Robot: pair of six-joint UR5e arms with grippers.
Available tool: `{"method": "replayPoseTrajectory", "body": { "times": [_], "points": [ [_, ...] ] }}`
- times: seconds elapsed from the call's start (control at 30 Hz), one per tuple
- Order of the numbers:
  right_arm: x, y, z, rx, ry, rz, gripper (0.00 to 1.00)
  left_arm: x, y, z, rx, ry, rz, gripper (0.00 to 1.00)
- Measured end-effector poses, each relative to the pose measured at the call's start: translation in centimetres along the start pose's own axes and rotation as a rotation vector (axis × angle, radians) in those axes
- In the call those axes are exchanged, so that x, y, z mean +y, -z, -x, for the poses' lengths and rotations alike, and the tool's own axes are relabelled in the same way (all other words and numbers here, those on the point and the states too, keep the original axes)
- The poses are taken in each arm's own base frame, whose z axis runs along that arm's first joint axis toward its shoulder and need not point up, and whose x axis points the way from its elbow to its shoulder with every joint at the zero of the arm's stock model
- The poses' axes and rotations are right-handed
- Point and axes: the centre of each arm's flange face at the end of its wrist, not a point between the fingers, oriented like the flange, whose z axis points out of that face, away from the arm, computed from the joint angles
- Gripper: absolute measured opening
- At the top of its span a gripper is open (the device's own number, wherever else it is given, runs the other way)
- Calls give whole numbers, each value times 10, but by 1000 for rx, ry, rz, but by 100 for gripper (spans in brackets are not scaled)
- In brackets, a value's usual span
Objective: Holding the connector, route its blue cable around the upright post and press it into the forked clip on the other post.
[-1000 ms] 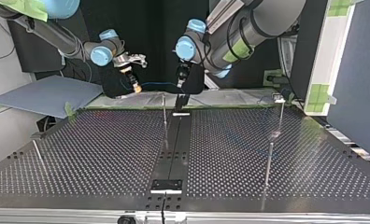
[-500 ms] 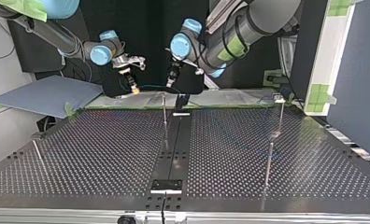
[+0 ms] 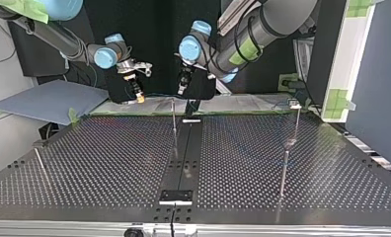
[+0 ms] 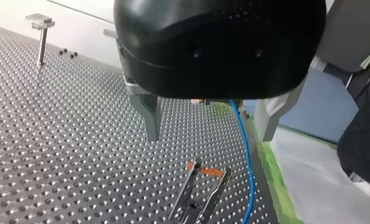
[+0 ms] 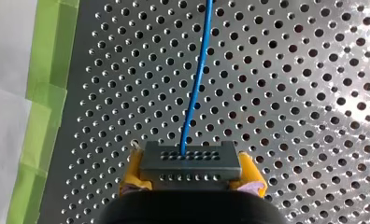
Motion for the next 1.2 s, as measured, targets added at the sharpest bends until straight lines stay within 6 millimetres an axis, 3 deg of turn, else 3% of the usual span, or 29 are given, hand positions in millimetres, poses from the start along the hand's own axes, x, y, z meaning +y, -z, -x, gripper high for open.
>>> {"method": "replayPoseTrajectory", "body": {
  "times": [1.2],
  "points": [
    [2,3,3,-38,39,17,0,3,13,-10,47,-66,65,100]
  ]
}}
